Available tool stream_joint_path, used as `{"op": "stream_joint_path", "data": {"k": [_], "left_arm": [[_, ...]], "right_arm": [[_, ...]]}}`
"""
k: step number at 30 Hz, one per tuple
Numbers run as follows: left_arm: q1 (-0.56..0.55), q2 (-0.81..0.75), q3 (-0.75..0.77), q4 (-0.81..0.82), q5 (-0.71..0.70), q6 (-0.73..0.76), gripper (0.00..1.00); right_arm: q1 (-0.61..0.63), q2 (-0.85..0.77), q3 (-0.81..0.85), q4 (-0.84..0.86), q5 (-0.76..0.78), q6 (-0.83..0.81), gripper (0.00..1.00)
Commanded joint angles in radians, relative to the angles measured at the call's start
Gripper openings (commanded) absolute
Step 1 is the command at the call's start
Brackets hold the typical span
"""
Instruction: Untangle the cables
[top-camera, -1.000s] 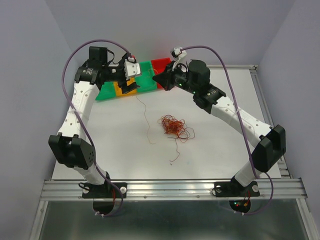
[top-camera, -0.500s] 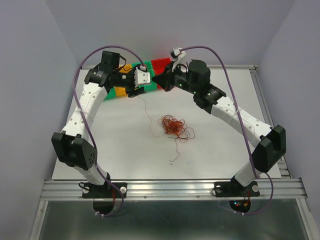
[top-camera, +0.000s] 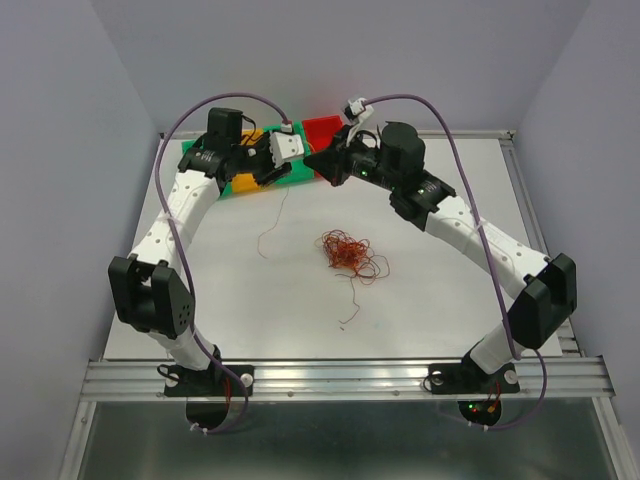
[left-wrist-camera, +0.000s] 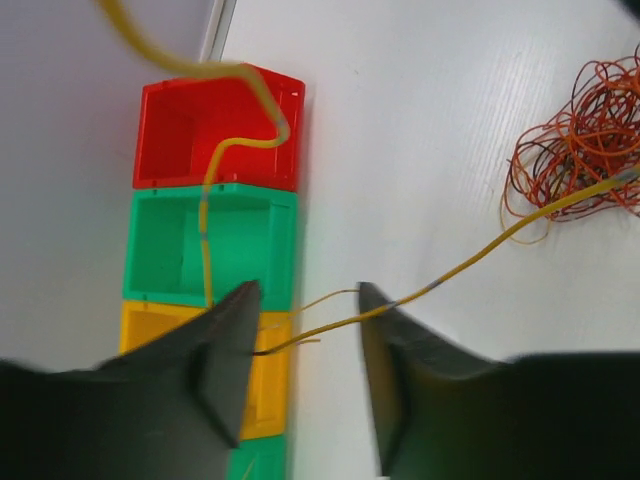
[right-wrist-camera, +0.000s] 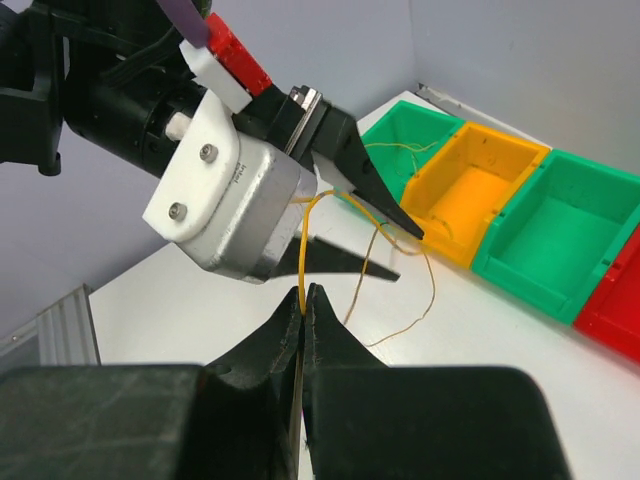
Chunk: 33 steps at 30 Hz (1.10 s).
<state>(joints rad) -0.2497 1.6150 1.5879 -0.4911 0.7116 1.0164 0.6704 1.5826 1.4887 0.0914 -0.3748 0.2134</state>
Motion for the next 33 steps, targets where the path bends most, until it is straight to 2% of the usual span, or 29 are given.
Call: {"op": "stream_joint_path", "data": {"k": [1,2,3,4,9,13,18,21,27,31,33], "left_arm": [[0.000,-0.038,-0.013,0.114,-0.024,-0.079,0.31],[-0.002,-0.038,-0.011,0.126,-0.026,-0.087,0.22],[-0.002,-0.037,-0.011,0.131,-0.024,-0.091,0.05],[-0.002,-0.037,-0.011,0.135,-0.026,-0.096,0.00],[0.019,-0.059,-0.022,0.245,-0.098,-0.188,0.00],[0.107,-0.096,-0.028,0.327,-0.121,-0.285,0.00],[0.147,-0.147,-0.072,0.384,-0.217,-0.302,0.00],[0.167,-0.176,-0.117,0.440,-0.265,-0.315,0.00],[0.196,-0.190,-0.178,0.468,-0.274,-0.308,0.00],[0.196,-0.204,-0.278,0.479,-0.284,-0.282,0.00],[0.205,-0.199,-0.311,0.487,-0.281,-0.280,0.00]], "right_arm": [[0.012,-0.038,-0.024,0.076,-0.029,0.003,0.01],[0.012,-0.038,-0.025,0.076,-0.029,0.003,0.00],[0.012,-0.041,-0.028,0.079,-0.029,0.003,0.00],[0.012,-0.039,-0.028,0.079,-0.026,0.003,0.01],[0.012,-0.042,-0.047,0.090,-0.001,0.007,0.00],[0.012,-0.003,-0.056,0.135,-0.024,0.043,0.01],[0.012,0.092,-0.059,0.261,-0.044,0.122,0.01],[0.012,0.213,0.001,0.344,-0.065,0.194,0.01],[0.027,0.417,0.036,0.534,-0.049,0.329,0.01],[0.037,0.435,-0.021,0.625,-0.047,0.351,0.01],[0.037,0.421,-0.048,0.613,-0.041,0.357,0.01]]}}
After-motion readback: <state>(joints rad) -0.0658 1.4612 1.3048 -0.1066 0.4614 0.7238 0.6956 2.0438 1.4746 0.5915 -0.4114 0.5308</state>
